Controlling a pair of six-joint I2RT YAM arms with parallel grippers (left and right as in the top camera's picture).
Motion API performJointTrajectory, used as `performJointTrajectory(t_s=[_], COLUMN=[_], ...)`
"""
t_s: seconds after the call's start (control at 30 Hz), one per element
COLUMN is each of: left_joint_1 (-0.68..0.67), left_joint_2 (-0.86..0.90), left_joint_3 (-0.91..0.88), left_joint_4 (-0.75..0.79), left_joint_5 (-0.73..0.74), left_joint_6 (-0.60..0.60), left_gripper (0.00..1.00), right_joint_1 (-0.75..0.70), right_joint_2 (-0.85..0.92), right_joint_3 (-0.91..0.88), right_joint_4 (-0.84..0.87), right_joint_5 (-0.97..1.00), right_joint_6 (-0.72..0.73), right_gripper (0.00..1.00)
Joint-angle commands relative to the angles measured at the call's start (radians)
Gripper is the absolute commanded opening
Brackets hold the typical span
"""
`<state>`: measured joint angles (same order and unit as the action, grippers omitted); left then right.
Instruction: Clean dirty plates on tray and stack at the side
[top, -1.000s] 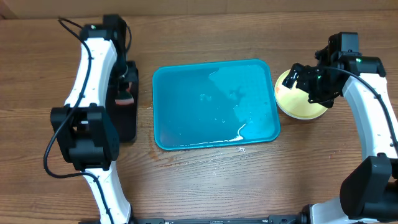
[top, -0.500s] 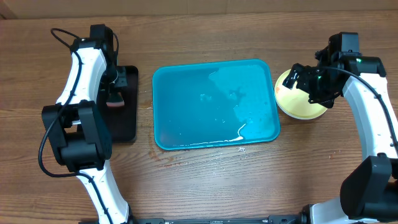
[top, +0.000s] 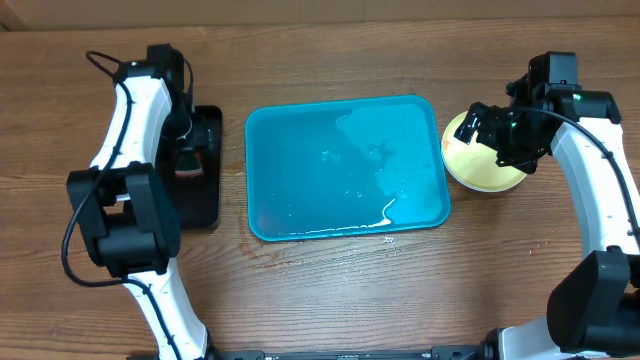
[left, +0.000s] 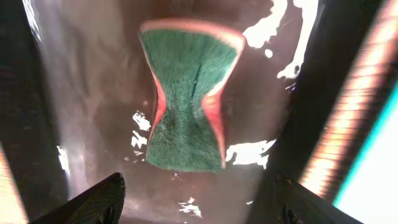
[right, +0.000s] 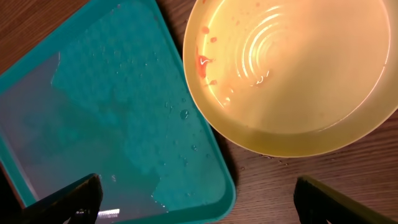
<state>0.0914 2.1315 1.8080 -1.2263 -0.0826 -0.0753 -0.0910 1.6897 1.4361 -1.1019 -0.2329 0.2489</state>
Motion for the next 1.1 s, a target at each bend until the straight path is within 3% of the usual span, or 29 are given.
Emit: performJointTrajectory(t_s=[0.0,0.2,0.27,0.8,1.07], left_joint_1=[-0.008,-0.008,-0.008,-0.007,-0.007], left_joint_2=[-0.169,-0.372,-0.42,-0.469,-0.469], left_joint_3=[0.098,0.122,0.122,0.121,0.121], left_joint_4=[-0.022,-0.032,-0.039,-0.071,-0.071], left_joint_5=[0.082,0.191,0.211,0.209,0.209], left_joint_6=[-0.012,0.001,0.001,0.001,0.001], left_gripper=[0.78,0.87,1.0,1.0,1.0], right_joint_1=[0.0,0.0,0.0,0.0,0.0], right_joint_2=[-0.013,-0.078,-0.119,-0.57,-0.686], right_joint_3=[0.018,0.018,0.018,0.018,0.018], right_joint_4=[-0.009,-0.026,-0.035,-0.178,-0.255], right_joint_5=[-0.014,-0.042,-0.042,-0.032,-0.04], right_joint_6=[-0.011,-0.018,-0.023,-0.074,-0.063], right_gripper=[0.99,0.95,0.95,1.0,1.0])
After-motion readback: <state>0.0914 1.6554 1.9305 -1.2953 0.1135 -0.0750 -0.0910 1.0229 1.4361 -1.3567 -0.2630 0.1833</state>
